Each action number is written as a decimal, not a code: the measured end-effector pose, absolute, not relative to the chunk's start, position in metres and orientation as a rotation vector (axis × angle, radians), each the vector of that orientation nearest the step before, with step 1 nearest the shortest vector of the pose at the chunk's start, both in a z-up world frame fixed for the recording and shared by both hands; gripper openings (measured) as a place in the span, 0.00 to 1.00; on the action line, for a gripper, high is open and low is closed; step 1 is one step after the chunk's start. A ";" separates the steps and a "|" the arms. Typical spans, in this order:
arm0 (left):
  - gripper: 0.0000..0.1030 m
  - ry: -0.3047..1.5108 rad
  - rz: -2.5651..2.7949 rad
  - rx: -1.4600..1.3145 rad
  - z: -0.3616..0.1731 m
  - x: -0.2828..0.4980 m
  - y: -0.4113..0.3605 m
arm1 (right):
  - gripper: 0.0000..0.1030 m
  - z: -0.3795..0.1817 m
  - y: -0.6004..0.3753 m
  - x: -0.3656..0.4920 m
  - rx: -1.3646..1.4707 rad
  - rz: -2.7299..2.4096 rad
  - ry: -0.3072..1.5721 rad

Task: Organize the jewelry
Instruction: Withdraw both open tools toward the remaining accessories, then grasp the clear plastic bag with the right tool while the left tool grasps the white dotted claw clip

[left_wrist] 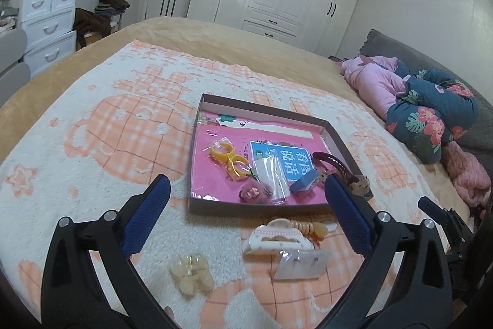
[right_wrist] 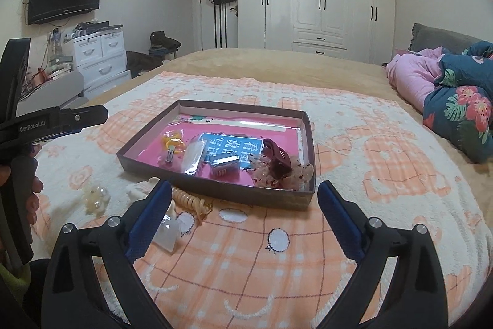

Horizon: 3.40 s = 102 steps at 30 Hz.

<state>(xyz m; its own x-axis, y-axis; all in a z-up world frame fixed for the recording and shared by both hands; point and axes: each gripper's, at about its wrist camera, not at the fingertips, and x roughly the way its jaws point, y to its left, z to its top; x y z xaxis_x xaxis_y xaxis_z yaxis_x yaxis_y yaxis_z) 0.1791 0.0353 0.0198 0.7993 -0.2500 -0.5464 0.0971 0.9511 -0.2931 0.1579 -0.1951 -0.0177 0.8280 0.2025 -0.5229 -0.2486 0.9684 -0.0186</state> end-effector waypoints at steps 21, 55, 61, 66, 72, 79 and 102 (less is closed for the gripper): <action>0.89 0.648 -0.090 -0.199 0.013 0.143 0.062 | 0.91 -0.037 -0.157 0.135 -0.104 0.319 0.602; 0.89 0.777 -0.064 -0.226 -0.027 0.177 0.051 | 0.91 -0.100 -0.101 0.198 -0.042 0.283 0.806; 0.89 0.798 -0.088 -0.205 -0.029 0.184 0.039 | 0.61 -0.104 -0.108 0.202 -0.004 0.297 0.829; 0.89 0.819 -0.129 -0.163 -0.031 0.188 0.020 | 0.46 -0.101 -0.122 0.195 0.026 0.323 0.832; 0.89 0.844 -0.181 -0.103 -0.034 0.192 -0.003 | 0.41 -0.095 -0.155 0.187 0.054 0.296 0.828; 0.87 0.875 -0.237 -0.010 -0.042 0.203 -0.038 | 0.25 -0.087 -0.214 0.189 0.113 0.194 0.806; 0.62 0.864 -0.276 -0.063 -0.048 0.198 -0.034 | 0.14 -0.070 -0.221 0.188 0.161 0.260 0.768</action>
